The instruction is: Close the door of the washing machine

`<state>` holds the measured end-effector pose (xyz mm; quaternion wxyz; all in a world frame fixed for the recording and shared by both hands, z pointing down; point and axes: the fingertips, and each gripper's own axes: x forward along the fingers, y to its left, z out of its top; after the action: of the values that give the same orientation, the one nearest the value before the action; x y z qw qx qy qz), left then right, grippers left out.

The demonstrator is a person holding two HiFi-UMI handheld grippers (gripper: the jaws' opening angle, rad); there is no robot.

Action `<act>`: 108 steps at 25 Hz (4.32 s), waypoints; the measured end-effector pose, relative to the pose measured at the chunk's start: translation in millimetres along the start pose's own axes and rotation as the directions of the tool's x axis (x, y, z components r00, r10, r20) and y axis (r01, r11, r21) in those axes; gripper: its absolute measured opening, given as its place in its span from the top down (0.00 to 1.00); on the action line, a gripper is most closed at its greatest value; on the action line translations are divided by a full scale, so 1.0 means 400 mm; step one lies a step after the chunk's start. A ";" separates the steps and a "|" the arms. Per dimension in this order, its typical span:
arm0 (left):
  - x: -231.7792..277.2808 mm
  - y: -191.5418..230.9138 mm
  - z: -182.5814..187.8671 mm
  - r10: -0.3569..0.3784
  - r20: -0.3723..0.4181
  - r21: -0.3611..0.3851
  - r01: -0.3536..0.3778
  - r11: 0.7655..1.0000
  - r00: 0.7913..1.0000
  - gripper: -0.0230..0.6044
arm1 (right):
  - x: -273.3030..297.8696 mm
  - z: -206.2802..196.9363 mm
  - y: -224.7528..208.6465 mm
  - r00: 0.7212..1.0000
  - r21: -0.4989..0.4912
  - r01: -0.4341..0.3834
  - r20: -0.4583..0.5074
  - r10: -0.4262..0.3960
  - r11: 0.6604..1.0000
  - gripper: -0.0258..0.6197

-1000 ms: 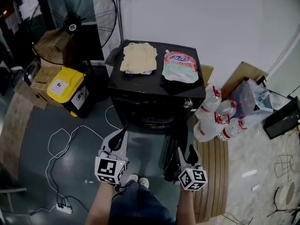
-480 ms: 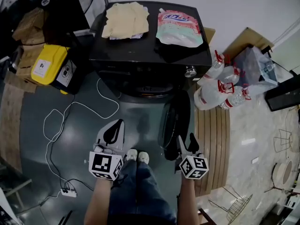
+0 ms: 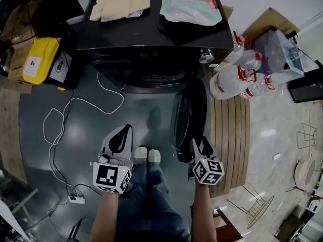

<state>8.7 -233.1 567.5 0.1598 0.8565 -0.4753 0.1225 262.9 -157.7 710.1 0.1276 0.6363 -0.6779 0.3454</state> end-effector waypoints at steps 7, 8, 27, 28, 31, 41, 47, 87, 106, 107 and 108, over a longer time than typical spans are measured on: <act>0.007 0.013 0.008 0.000 -0.004 0.008 0.000 1.000 1.000 0.95 | 0.012 -0.012 -0.022 0.998 -0.009 0.054 -0.035 -0.054 0.998 0.75; 0.007 0.016 0.006 0.001 -0.004 0.006 -0.001 1.000 1.000 0.95 | 0.013 -0.013 -0.020 0.998 -0.015 0.056 -0.041 -0.056 0.998 0.75; -0.024 0.149 0.006 0.093 0.003 -0.044 -0.093 0.995 0.996 0.95 | 0.131 -0.018 0.227 0.984 0.048 -0.130 -0.114 0.135 0.990 0.72; -0.025 0.160 0.007 0.100 0.003 -0.048 -0.099 0.994 0.995 0.95 | 0.143 -0.015 0.245 0.981 0.048 -0.150 -0.117 0.154 0.988 0.72; -0.029 0.195 0.009 0.120 0.004 -0.059 -0.120 0.991 0.993 0.95 | 0.182 -0.002 0.302 0.969 0.039 -0.206 -0.131 0.209 0.978 0.72; -0.041 0.304 0.010 0.186 0.003 -0.093 -0.185 0.978 0.983 0.95 | 0.325 0.073 0.449 0.939 -0.076 -0.326 -0.143 0.313 0.942 0.81; -0.034 0.347 0.004 0.203 -0.005 -0.102 -0.203 0.974 0.979 0.95 | 0.420 0.138 0.492 0.937 -0.136 -0.343 -0.121 0.328 0.929 0.94; 0.002 0.410 0.017 0.202 -0.005 -0.086 -0.202 0.976 0.979 0.95 | 0.592 0.371 0.566 0.958 -0.274 -0.257 0.055 0.282 0.927 0.94; 0.023 0.270 0.558 0.079 0.325 0.135 -0.129 0.982 0.942 0.95 | 0.031 0.916 0.577 0.785 -0.338 -0.163 0.524 0.329 0.927 0.94; 0.019 0.261 0.590 0.070 0.345 0.149 -0.128 0.980 0.936 0.95 | 0.006 0.937 0.578 0.772 -0.340 -0.158 0.543 0.330 0.927 0.94; 0.016 0.252 0.622 0.062 0.366 0.164 -0.130 0.978 0.928 0.95 | -0.019 0.957 0.578 0.758 -0.341 -0.153 0.561 0.331 0.927 0.94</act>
<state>-59.8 -385.2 356.9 -0.0162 0.8512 -0.5244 0.0153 146.3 -404.6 355.7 -0.0568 0.5952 -0.8007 0.0381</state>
